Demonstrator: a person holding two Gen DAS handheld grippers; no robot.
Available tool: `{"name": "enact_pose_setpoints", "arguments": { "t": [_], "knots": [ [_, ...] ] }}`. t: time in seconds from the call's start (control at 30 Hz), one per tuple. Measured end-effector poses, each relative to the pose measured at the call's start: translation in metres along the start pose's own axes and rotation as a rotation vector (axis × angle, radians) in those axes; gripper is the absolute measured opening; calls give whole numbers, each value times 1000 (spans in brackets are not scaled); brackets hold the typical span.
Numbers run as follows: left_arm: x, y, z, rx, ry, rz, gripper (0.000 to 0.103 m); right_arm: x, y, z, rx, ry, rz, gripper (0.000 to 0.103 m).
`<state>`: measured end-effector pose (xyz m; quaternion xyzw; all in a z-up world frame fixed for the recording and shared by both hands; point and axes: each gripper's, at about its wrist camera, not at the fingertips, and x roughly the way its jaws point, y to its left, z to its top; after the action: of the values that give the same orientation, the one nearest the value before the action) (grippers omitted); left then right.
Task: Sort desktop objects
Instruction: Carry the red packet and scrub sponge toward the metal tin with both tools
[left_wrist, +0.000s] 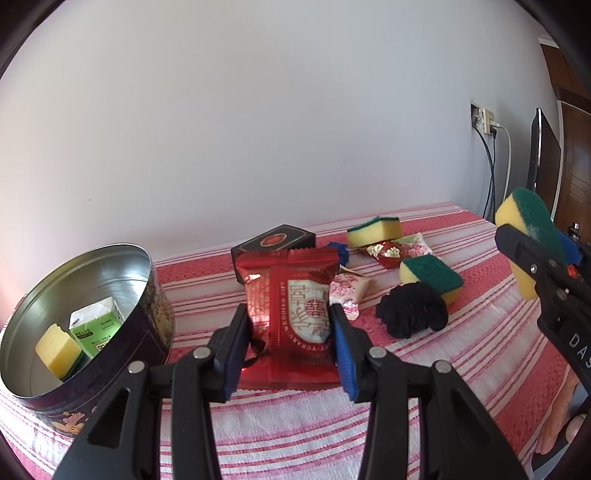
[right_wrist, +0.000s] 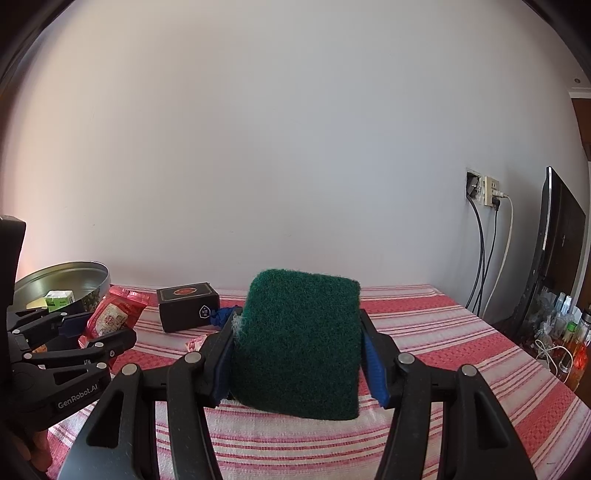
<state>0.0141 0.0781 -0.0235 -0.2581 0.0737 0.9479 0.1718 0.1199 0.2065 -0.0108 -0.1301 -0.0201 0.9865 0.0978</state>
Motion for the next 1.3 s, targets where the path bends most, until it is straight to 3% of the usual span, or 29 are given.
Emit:
{"name": "enact_pose_setpoints", "arguments": {
  "t": [1.3],
  "knots": [
    [-20,28,-11,-39,-16,17,42,-20,42,-4,-9,15,113,60]
  ]
}}
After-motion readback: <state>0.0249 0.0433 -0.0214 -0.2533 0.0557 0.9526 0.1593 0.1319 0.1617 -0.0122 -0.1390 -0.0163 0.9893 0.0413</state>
